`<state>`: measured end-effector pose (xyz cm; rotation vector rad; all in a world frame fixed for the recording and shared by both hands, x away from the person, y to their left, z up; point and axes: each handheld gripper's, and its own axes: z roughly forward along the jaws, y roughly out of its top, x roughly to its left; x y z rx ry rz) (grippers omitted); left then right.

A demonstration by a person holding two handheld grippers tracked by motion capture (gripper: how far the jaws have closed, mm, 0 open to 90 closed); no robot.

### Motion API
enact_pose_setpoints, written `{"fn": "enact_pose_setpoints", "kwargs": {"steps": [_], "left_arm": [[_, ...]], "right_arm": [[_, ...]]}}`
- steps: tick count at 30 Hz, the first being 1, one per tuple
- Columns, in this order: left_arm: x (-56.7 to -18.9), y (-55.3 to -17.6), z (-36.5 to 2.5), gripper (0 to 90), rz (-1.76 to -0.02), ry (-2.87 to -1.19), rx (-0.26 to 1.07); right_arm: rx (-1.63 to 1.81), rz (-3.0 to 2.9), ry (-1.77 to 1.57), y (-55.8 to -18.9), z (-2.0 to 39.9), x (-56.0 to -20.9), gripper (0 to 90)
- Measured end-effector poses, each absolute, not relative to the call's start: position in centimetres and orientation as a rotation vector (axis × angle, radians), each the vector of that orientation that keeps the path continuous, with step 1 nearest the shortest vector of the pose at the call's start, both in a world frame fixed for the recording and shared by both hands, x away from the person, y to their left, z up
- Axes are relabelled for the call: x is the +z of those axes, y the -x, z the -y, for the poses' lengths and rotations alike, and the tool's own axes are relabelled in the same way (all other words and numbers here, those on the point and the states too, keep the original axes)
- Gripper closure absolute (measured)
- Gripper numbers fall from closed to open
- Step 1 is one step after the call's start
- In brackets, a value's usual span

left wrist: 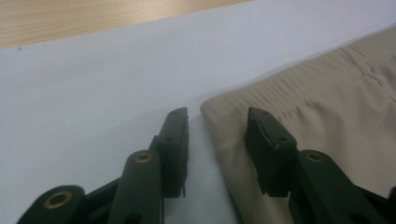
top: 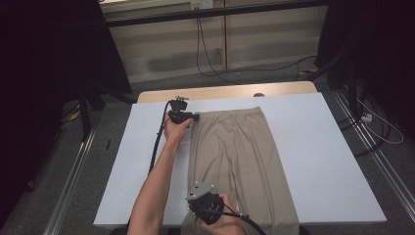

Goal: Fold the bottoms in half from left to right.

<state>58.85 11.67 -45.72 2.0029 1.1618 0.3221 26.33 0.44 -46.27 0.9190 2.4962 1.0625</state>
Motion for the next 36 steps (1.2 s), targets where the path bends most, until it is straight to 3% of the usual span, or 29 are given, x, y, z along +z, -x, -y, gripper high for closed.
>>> {"fn": "enact_pose_setpoints", "kwargs": {"steps": [1,6,9,21,36], "left_arm": [[-45.8,-58.9,-11.7,72.0,-1.161,-1.990,0.276],[-45.8,-59.0,-11.6,74.8,-1.157,-2.000,0.281],[-45.7,-59.0,-12.0,85.5,-1.174,-1.982,0.241],[-43.0,-59.0,-13.5,86.1,-1.224,-1.862,0.233],[-39.9,-58.4,-14.4,86.1,-1.194,-1.874,0.287]], "right_arm": [[1.063,-2.498,-0.918,-26.3,-0.4,-46.3,90.0],[1.074,-2.504,-0.936,-26.5,-0.4,-46.2,90.0],[1.084,-2.507,-0.945,-26.6,-0.3,-46.1,90.0],[1.230,-2.457,-0.975,-26.5,0.1,-43.8,90.0],[1.327,-2.428,-0.908,-26.2,-1.0,-41.5,90.0]]}}
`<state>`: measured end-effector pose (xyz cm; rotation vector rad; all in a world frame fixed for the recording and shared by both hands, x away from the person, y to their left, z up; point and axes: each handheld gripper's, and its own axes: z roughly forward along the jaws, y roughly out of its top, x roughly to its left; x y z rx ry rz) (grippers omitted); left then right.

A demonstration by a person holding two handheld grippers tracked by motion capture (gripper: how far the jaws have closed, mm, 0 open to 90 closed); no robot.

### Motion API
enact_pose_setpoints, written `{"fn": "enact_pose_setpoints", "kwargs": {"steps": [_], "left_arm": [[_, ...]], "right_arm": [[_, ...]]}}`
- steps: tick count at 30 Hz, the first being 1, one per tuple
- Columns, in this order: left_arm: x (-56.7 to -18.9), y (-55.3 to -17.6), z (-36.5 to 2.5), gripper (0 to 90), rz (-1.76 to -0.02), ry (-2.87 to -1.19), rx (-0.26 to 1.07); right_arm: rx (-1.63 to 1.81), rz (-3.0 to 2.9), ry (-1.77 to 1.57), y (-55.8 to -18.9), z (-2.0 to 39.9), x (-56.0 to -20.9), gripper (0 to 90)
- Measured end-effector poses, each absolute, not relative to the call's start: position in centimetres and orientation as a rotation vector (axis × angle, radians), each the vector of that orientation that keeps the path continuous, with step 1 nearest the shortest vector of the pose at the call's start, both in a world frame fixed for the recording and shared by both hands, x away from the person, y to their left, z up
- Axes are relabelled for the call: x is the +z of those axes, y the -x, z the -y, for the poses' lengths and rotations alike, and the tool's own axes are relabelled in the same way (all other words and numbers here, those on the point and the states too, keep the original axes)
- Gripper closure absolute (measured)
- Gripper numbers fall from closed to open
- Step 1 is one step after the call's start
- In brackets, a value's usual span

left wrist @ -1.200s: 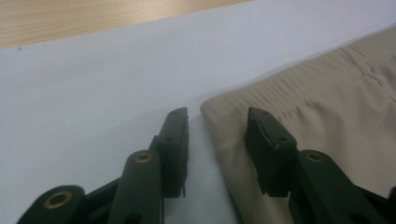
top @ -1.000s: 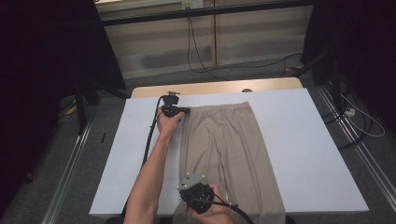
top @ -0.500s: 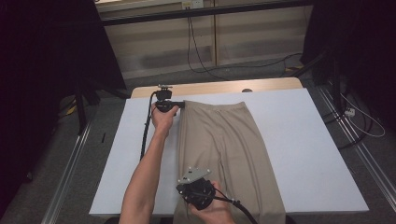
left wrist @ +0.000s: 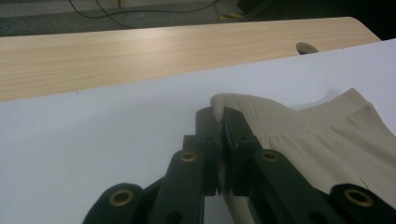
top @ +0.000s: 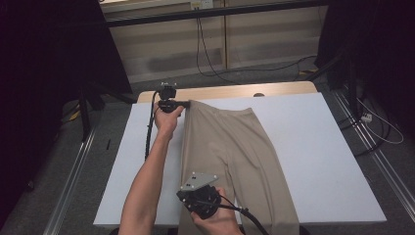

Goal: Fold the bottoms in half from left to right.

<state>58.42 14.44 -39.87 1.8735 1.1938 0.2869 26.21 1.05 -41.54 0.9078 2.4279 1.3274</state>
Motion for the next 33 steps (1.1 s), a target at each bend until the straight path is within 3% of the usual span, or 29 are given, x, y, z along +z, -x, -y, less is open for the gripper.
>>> {"fn": "enact_pose_setpoints", "kwargs": {"steps": [22,33], "left_arm": [[-38.1,-56.8,-20.5,86.0,-1.274,-1.808,0.287],[-35.9,-56.5,-23.1,86.1,-1.313,-1.776,0.325]], "right_arm": [[1.409,-2.456,-0.807,-25.4,-3.9,-39.8,90.0],[1.475,-2.421,-0.714,-25.9,-5.1,-36.8,90.0]]}}
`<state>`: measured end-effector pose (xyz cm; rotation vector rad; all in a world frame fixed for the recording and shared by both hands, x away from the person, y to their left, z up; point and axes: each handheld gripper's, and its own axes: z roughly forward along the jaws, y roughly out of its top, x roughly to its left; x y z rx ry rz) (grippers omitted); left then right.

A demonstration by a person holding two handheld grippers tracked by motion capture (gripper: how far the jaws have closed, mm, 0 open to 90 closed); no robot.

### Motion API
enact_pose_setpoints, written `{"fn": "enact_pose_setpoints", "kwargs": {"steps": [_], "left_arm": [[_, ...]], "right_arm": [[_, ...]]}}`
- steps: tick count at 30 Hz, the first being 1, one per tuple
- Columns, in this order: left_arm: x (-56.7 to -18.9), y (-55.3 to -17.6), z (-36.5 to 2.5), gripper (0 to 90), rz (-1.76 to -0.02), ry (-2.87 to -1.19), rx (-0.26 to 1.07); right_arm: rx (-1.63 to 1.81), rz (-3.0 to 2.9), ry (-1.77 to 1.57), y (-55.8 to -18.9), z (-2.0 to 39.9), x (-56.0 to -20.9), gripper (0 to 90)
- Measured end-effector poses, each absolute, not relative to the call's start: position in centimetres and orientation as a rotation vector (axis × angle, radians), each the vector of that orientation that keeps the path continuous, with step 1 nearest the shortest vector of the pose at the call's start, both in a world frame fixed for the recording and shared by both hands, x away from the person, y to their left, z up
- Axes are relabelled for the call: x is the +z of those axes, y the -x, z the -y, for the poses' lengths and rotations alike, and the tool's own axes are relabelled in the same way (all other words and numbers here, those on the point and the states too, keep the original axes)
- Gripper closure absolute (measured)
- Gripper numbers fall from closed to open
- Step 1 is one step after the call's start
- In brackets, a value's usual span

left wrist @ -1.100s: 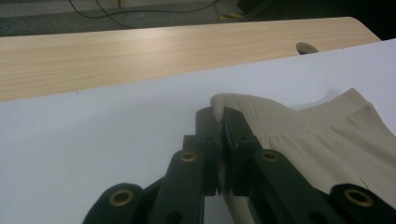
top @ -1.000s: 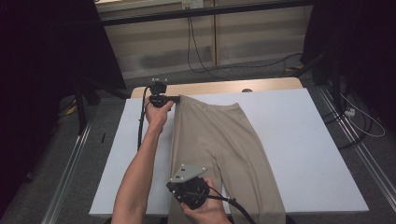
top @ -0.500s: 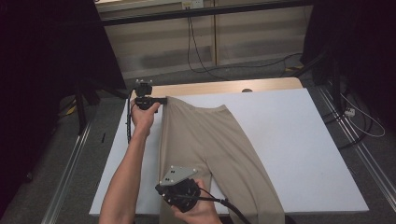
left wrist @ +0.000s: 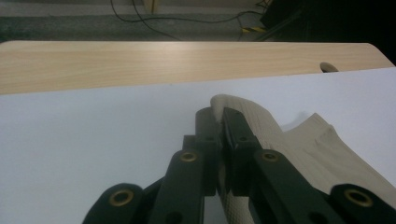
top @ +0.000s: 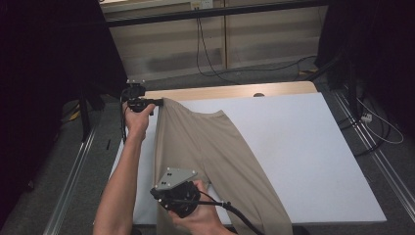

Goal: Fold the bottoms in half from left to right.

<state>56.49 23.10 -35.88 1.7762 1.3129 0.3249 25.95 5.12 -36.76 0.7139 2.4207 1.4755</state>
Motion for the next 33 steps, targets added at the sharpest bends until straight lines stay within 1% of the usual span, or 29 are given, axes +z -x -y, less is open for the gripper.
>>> {"fn": "enact_pose_setpoints", "kwargs": {"steps": [8,13,19,24,25,26,28,33], "left_arm": [[-34.1,-55.8,-26.0,86.1,-1.349,-1.758,0.389],[-34.7,-55.8,-26.4,85.9,-1.371,-1.771,0.401],[-36.8,-56.3,-25.2,85.3,-1.392,-1.806,0.402],[-37.3,-56.3,-23.8,85.0,-1.381,-1.819,0.393],[-37.3,-56.3,-23.5,85.0,-1.373,-1.820,0.391],[-37.2,-56.3,-23.0,85.0,-1.361,-1.824,0.393],[-37.2,-56.3,-22.3,85.0,-1.351,-1.828,0.389],[-37.8,-56.6,-20.2,84.9,-1.334,-1.838,0.374]], "right_arm": [[1.547,-2.401,-0.659,-26.2,-6.3,-34.5,90.0],[1.565,-2.412,-0.657,-26.1,-6.5,-34.9,90.0],[1.554,-2.431,-0.739,-26.1,-5.1,-37.0,90.0],[1.566,-2.413,-0.825,-26.1,-2.7,-38.2,90.0],[1.566,-2.413,-0.825,-26.1,-2.7,-38.2,90.0],[1.565,-2.399,-0.851,-25.9,-1.5,-38.3,90.0],[1.563,-2.395,-0.859,-25.9,-1.1,-38.3,90.0],[1.554,-2.360,-0.908,-25.7,1.6,-38.5,90.0]]}}
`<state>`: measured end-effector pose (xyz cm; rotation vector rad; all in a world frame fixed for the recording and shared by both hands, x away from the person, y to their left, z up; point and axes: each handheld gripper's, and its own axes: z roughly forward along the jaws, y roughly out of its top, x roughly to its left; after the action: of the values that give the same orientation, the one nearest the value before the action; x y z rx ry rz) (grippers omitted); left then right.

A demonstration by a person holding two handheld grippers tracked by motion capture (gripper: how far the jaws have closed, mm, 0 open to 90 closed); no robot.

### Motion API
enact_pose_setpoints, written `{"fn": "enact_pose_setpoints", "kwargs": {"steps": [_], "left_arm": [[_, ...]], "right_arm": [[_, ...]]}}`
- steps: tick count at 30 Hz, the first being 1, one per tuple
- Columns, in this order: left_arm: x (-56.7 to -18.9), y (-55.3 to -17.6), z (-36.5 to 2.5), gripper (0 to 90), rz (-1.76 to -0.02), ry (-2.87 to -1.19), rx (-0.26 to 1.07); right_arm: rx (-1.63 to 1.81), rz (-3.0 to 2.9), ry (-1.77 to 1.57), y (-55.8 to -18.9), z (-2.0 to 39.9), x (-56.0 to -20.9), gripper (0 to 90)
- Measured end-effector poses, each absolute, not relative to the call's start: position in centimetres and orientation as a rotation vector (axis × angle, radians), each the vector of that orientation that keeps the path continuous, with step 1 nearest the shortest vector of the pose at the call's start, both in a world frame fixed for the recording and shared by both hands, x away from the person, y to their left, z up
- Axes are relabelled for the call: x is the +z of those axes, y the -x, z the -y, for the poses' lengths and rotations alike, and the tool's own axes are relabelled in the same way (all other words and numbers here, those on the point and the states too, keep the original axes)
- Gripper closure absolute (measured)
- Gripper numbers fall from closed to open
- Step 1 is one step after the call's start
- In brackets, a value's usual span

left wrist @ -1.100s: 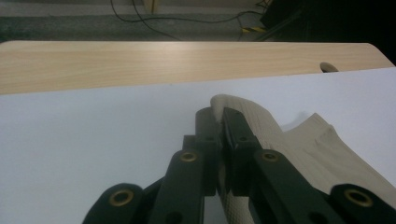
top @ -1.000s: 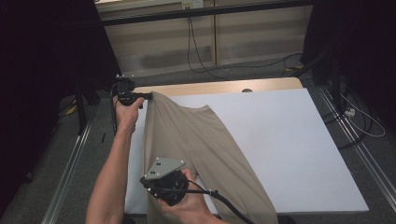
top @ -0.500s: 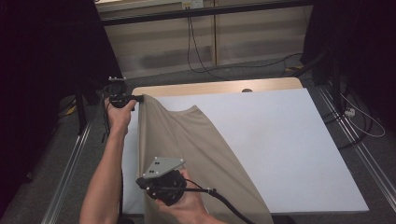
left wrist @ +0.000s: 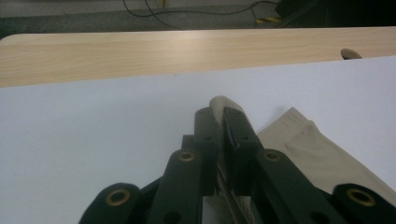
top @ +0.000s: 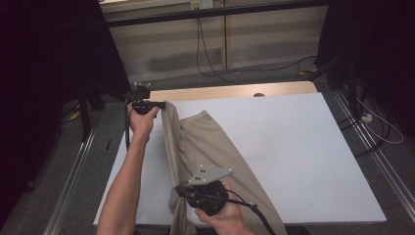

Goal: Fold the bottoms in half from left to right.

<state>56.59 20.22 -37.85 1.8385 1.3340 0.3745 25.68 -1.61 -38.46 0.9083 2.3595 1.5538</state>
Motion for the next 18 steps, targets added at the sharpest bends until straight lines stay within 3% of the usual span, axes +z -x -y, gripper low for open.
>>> {"fn": "enact_pose_setpoints", "kwargs": {"steps": [10,18], "left_arm": [[-39.1,-57.1,-16.9,84.8,-1.318,-1.854,0.337],[-38.1,-57.7,-14.3,84.8,-1.273,-1.860,0.361]], "right_arm": [[1.482,-2.318,-0.999,-25.3,6.1,-39.3,90.0],[1.468,-2.249,-1.076,-25.4,10.0,-38.5,90.0]]}}
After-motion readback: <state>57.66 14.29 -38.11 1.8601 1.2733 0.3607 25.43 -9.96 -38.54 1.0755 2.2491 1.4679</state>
